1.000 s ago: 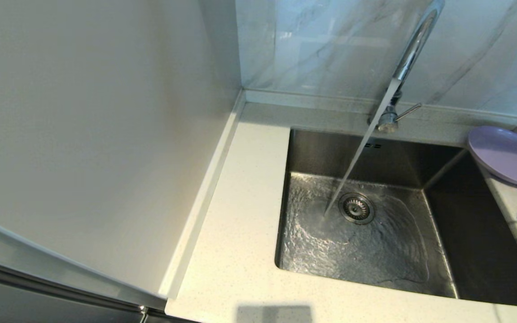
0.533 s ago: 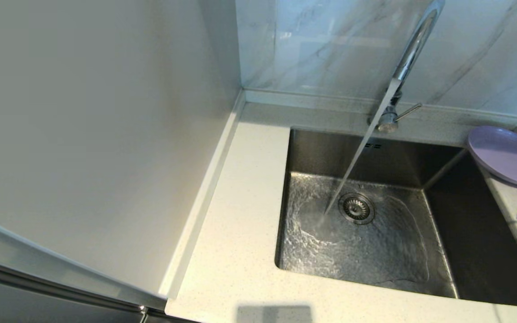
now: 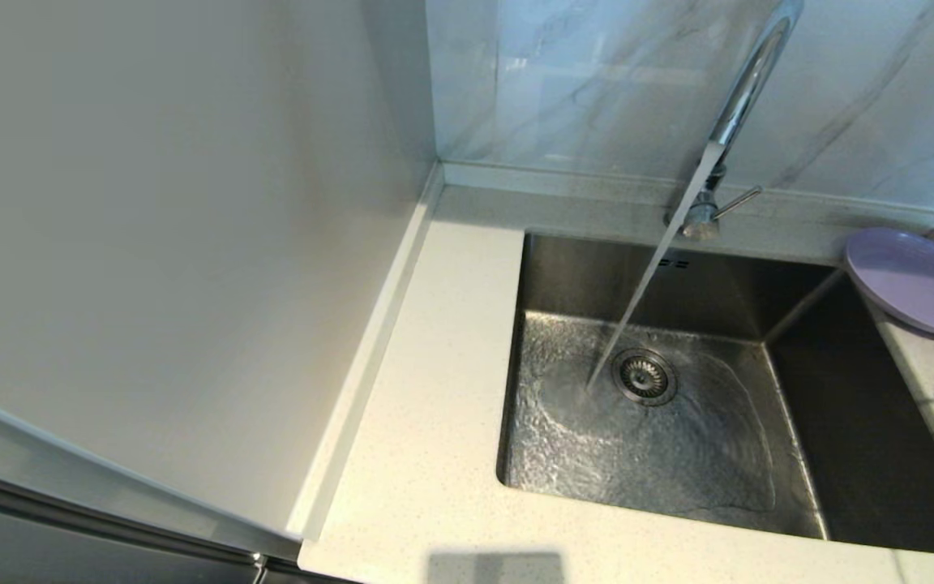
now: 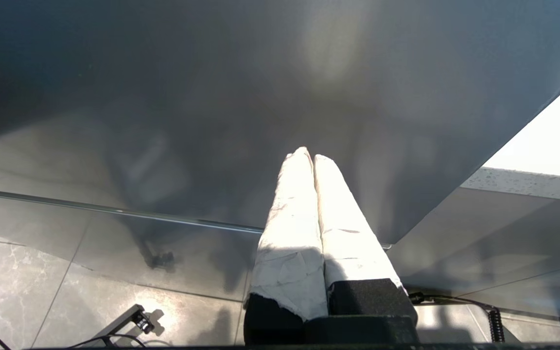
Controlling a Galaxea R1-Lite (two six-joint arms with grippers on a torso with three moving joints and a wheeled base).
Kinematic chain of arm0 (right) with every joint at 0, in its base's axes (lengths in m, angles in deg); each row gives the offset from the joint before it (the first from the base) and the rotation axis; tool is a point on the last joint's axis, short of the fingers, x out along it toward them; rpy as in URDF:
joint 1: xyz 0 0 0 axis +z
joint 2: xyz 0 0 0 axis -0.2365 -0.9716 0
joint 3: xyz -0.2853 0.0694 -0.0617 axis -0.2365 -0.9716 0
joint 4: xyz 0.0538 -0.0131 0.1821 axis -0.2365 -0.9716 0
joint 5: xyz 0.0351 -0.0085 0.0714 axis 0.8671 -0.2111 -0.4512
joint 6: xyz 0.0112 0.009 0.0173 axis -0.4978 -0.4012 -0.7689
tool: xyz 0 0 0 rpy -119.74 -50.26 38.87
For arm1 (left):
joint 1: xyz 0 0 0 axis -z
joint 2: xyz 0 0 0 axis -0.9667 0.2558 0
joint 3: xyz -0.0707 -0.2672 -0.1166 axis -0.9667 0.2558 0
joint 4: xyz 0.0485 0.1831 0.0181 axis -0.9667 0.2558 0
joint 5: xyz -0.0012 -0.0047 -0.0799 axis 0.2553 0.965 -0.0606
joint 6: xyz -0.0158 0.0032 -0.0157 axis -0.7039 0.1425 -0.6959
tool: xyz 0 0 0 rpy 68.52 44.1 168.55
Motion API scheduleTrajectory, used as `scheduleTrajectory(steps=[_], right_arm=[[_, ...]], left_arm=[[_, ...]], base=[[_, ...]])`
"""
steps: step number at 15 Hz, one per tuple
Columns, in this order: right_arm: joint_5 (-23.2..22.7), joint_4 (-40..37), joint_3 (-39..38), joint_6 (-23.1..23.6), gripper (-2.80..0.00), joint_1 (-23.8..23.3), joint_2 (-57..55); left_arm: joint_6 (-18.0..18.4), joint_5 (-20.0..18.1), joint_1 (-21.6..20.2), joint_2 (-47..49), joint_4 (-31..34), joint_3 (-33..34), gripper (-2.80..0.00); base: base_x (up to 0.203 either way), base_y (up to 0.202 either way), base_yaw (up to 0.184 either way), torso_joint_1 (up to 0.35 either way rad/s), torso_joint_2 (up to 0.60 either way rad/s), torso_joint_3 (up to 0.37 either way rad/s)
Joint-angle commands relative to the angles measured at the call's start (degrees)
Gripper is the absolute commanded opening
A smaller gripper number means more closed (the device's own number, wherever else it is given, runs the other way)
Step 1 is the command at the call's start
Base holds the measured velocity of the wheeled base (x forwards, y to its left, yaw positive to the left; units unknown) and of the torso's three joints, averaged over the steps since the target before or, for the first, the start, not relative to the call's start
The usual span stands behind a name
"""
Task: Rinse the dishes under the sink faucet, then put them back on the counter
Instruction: Pick up the bowl
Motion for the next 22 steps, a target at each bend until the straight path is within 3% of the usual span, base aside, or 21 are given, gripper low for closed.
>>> scheduleTrajectory(steps=[1,5,9,11,13,18,22], right_arm=[[-0.1,-0.3,-1.0,0.1,-2.8,0.0,2.0],[-0.3,-2.1,-4.2,1.2,-2.8,-0.2,9.9],[-2.4,-12.7,-5.2,7.7,-2.8,1.6,20.2],[-6.2,-19.2,-3.1,11.7,-2.8,7.0,24.0],[-7.2,-22.7,-0.4,15.0,-2.8,12.8,25.1],[-7.5,-24.6,6.6,21.2,-2.8,31.6,25.9],[-6.4,-24.6,8.5,22.7,-2.8,48.9,25.3]], left_arm=[[0.0,0.0,0.0,0.0,0.0,0.0,-2.8],[0.0,0.0,0.0,0.0,0.0,0.0,-2.8],[0.0,0.0,0.0,0.0,0.0,0.0,-2.8],[0.0,0.0,0.0,0.0,0.0,0.0,-2.8],[0.0,0.0,0.0,0.0,0.0,0.0,-2.8],[0.0,0.0,0.0,0.0,0.0,0.0,-2.8],[0.0,0.0,0.0,0.0,0.0,0.0,-2.8]], base=[[0.0,0.0,0.0,0.0,0.0,0.0],[0.0,0.0,0.0,0.0,0.0,0.0],[0.0,0.0,0.0,0.0,0.0,0.0],[0.0,0.0,0.0,0.0,0.0,0.0],[0.0,0.0,0.0,0.0,0.0,0.0],[0.0,0.0,0.0,0.0,0.0,0.0],[0.0,0.0,0.0,0.0,0.0,0.0]])
